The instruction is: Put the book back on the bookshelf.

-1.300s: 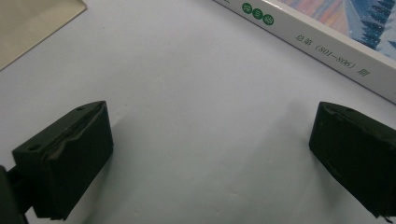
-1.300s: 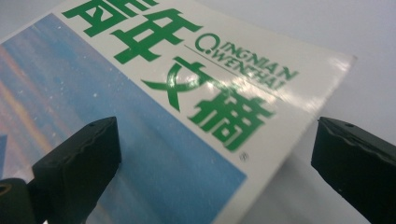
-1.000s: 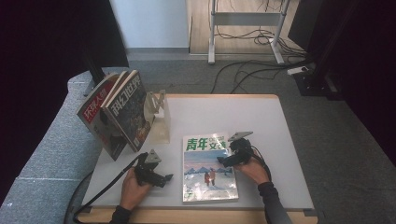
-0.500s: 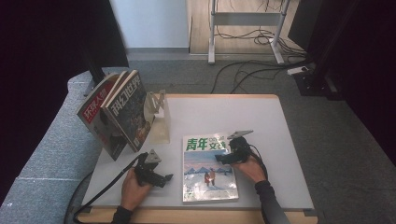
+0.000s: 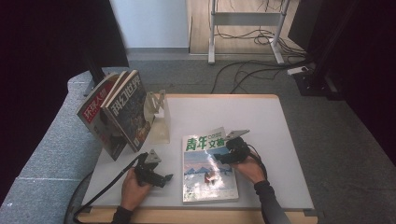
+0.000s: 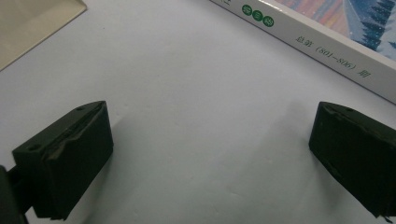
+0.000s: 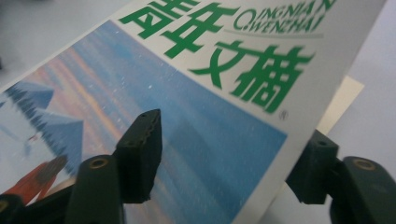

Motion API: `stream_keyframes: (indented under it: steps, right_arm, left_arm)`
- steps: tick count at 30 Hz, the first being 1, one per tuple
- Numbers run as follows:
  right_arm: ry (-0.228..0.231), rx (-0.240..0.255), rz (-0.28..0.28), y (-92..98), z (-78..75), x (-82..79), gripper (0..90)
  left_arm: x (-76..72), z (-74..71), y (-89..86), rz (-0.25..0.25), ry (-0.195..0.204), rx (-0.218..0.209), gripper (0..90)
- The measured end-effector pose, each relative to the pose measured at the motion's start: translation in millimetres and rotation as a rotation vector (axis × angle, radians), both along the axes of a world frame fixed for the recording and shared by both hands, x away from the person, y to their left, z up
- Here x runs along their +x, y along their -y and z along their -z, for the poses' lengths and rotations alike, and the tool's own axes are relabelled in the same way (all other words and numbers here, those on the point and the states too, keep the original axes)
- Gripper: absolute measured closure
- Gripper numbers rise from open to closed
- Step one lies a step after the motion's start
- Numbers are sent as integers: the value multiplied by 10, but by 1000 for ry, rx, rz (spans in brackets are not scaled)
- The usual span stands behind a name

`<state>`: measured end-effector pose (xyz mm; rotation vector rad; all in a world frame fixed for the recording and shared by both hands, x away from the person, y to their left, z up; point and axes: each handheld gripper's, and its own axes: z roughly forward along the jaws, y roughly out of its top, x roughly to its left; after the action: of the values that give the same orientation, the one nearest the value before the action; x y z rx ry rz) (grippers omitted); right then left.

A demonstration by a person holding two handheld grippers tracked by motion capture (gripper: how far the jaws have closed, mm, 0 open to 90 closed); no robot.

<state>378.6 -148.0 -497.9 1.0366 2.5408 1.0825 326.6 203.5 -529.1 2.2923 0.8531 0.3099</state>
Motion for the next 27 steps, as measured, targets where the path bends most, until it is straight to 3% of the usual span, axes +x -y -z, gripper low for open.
stream_keyframes:
  steps: [3,10,22,27]
  right_arm:
    - [-43,28,-15,37,-13,-18,429]
    - [-56,58,-22,-121,-58,66,573]
    - [10,-136,89,-397,-147,-24,742]
    - [40,-184,129,-501,-199,-93,815]
  left_arm:
    - [0,0,1,0,0,1,0]
    - [0,-1,2,0,0,3,0]
    - [-3,-1,5,-1,-2,2,0]
    - [-5,-2,6,-1,-1,1,0]
